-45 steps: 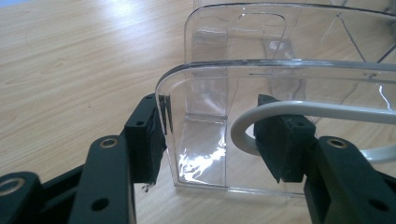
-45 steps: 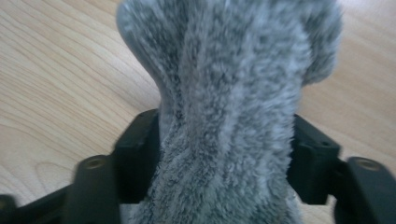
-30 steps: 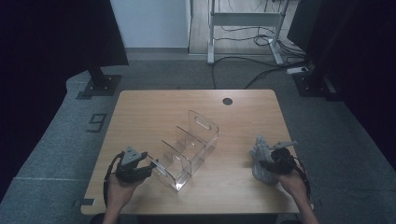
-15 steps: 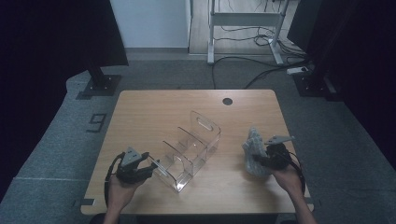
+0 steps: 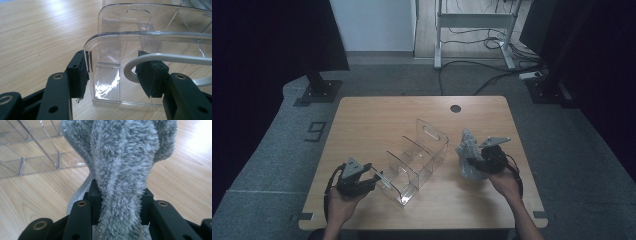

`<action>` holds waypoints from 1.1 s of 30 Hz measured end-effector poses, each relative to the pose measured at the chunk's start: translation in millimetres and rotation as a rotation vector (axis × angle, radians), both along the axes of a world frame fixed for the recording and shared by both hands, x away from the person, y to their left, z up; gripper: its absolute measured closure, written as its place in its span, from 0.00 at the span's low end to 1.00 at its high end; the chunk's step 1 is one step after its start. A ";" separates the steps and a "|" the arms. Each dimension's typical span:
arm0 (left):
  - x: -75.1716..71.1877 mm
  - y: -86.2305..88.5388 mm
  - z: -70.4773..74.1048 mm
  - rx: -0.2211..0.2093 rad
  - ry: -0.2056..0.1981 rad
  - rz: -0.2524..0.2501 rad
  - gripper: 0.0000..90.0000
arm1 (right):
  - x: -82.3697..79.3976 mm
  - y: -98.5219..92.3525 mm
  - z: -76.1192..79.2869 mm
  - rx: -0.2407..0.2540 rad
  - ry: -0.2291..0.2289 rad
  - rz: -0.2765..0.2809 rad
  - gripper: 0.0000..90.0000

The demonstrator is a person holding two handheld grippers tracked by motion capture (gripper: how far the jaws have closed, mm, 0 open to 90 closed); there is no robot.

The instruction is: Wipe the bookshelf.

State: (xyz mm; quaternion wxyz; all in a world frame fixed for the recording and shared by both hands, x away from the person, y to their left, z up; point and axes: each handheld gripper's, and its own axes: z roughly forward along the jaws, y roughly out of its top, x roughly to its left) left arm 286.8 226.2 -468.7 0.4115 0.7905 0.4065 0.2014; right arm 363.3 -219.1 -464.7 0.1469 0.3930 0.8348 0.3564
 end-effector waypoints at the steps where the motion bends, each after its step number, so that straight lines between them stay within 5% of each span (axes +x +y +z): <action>1: 0.1 0.0 0.1 0.000 0.001 -0.001 0.49 | 1.8 1.7 -0.6 -0.001 -0.005 0.000 0.72; 17: 0.8 -0.2 0.6 0.003 0.004 -0.004 0.49 | 23.0 32.5 -0.4 0.003 -0.043 0.014 0.72; 33: 1.8 -1.6 1.6 0.011 0.009 -0.013 0.50 | 24.4 56.0 -0.8 -0.005 -0.069 0.085 0.73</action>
